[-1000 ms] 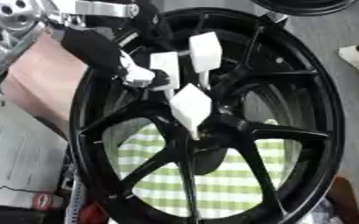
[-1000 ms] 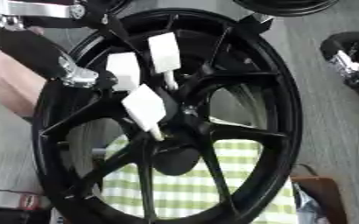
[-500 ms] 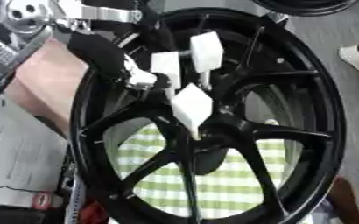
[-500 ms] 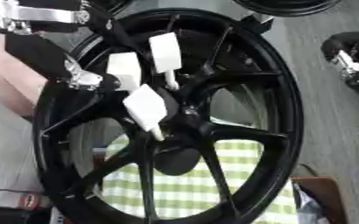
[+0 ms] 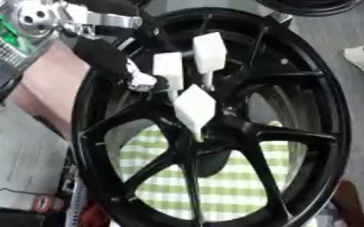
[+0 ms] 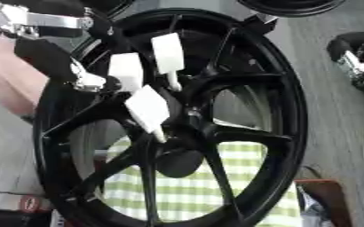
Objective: Pull the pin out of the wheel hub.
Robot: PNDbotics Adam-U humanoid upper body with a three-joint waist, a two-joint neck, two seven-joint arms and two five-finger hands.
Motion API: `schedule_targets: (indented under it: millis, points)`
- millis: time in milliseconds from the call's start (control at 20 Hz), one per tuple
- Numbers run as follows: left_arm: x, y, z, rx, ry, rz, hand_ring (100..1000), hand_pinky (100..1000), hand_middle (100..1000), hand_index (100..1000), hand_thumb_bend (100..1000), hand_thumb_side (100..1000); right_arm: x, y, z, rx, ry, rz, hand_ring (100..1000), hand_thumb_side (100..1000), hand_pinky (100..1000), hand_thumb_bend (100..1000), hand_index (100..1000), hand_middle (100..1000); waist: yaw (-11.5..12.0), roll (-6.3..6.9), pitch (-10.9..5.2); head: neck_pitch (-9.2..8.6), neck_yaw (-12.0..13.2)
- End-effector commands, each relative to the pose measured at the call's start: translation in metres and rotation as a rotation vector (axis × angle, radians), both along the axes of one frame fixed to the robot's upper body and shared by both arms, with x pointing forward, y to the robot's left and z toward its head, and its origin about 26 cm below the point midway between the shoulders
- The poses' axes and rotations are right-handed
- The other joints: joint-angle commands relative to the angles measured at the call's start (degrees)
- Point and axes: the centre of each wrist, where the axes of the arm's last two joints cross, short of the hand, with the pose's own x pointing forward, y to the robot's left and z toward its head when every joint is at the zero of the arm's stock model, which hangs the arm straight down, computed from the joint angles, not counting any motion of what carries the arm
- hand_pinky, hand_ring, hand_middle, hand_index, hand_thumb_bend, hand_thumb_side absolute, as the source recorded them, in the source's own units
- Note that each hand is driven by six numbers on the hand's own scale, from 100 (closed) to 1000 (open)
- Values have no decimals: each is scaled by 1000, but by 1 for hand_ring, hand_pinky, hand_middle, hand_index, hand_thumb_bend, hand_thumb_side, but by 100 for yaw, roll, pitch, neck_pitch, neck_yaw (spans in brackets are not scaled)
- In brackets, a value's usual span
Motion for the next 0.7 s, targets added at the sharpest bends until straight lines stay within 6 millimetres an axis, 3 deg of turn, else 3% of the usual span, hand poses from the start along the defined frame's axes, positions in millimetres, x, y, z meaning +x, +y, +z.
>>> schedule_targets:
  millis: [50,700]
  points:
    - [-1,3,6,6,-5,16,839,917,815,888,362,617,-2,-2,9,1,-30,0,811,290,910,318,661,603,-8,-31,-88,-10,30]
    - [1,0,3,4,9,3,822,923,773,867,369,604,-2,-2,8,11,-30,-4,811,293,911,316,660,602,-37,-27,-77,-38,58]
